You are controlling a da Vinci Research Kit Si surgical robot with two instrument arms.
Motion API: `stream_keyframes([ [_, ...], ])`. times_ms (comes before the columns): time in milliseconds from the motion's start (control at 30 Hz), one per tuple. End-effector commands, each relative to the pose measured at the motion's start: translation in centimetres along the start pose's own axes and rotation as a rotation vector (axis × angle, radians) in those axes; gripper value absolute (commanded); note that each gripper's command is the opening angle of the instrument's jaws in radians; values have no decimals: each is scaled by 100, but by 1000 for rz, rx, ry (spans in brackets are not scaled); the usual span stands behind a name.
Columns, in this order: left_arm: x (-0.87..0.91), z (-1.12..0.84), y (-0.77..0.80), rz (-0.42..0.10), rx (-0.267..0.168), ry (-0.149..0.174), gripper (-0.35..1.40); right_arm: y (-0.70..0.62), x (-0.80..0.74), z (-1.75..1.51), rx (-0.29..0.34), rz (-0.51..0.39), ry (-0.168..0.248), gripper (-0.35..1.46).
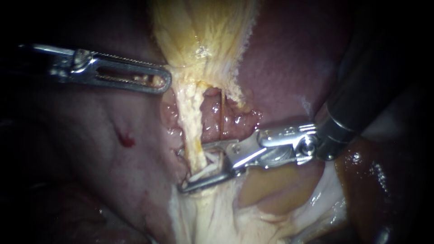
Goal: Clipping first clip left tube
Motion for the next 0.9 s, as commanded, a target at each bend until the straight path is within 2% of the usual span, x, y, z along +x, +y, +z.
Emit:
stream_keyframes([
  [33,0,0,0,0,1,0,-35,1,1,2,11,-6,0,47],
  [167,-1,2,1,-1,0,0,-35,3,4,8,38,1,20,47],
  [567,-2,3,0,-1,0,-1,-35,5,4,8,37,4,32,47],
  [900,-3,3,7,-1,0,0,-35,-5,6,8,45,14,34,47],
])
